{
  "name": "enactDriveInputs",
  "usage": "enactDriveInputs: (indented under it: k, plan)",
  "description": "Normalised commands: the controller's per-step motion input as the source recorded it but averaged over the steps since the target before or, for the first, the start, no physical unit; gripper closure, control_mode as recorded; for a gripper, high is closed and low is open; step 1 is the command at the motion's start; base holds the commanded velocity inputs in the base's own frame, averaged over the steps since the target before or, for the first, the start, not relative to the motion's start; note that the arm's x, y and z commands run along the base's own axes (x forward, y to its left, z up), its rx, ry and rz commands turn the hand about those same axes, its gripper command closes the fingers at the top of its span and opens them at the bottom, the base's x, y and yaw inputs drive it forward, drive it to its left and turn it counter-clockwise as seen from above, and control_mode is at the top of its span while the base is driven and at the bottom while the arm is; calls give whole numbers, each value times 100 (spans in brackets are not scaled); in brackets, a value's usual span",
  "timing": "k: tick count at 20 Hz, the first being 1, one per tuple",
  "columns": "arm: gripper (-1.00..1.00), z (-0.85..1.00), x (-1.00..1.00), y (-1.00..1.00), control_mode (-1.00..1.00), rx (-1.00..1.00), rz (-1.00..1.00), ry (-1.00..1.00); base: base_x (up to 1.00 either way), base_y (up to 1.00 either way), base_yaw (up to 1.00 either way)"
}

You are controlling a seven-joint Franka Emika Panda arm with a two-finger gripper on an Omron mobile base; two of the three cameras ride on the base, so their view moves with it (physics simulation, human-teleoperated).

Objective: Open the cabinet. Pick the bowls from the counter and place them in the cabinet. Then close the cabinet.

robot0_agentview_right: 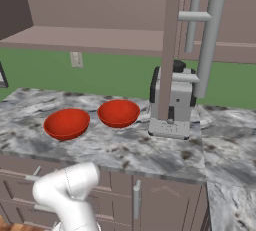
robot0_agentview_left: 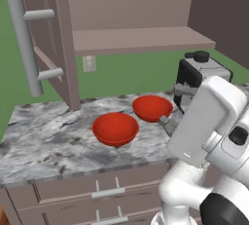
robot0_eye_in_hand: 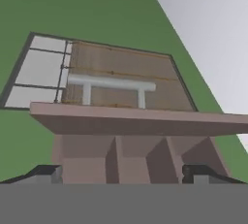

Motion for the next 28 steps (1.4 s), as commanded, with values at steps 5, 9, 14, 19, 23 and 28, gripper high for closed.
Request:
enactDriveInputs:
  k: [5, 9, 14, 19, 23, 28]
  plan:
    - [-100, 60, 5, -37, -100, 2, 9, 22, 0, 0, 0]
    - [-100, 39, 30, 15, -100, -6, 10, 14, 0, 0, 0]
    - [-100, 8, 33, 39, -100, -12, 12, 1, 0, 0, 0]
    - [-100, -22, 54, 36, -100, -2, 18, 0, 0, 0, 0]
    - [-100, -49, 45, 4, -100, 0, 26, -2, 0, 0, 0]
    - [-100, -73, 44, 20, -100, 0, 26, -4, 0, 0, 0]
